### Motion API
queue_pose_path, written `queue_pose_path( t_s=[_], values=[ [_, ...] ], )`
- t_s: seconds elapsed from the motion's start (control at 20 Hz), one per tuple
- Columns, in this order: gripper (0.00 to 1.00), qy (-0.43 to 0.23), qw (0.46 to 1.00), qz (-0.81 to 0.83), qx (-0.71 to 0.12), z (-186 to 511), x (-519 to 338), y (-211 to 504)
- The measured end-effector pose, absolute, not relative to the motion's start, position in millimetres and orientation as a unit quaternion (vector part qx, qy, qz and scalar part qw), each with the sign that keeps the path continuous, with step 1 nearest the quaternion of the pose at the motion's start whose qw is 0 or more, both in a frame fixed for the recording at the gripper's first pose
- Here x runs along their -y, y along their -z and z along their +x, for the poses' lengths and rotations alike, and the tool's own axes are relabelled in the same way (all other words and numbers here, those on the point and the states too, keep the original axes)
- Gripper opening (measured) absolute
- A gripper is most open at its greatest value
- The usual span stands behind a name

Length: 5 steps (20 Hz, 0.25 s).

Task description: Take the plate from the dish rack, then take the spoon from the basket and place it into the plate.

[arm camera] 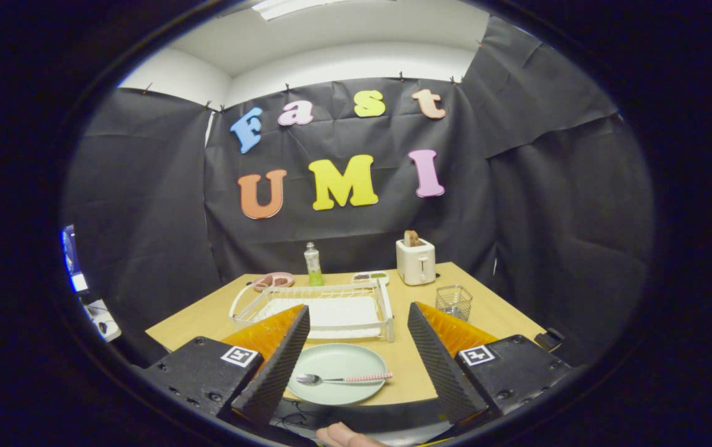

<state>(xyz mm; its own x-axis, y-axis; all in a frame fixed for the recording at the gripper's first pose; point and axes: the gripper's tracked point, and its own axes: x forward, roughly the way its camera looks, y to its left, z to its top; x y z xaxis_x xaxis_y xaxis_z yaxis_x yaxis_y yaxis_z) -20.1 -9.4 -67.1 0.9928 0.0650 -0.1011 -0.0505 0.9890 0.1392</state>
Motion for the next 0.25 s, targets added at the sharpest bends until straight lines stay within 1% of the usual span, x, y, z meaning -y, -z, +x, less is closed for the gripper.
queue_pose_path(
  t_s=[0.25],
  values=[
    [1.00, -0.013, 0.998, 0.056, -0.036, -25.4, 14.4, 58.7]
  ],
)
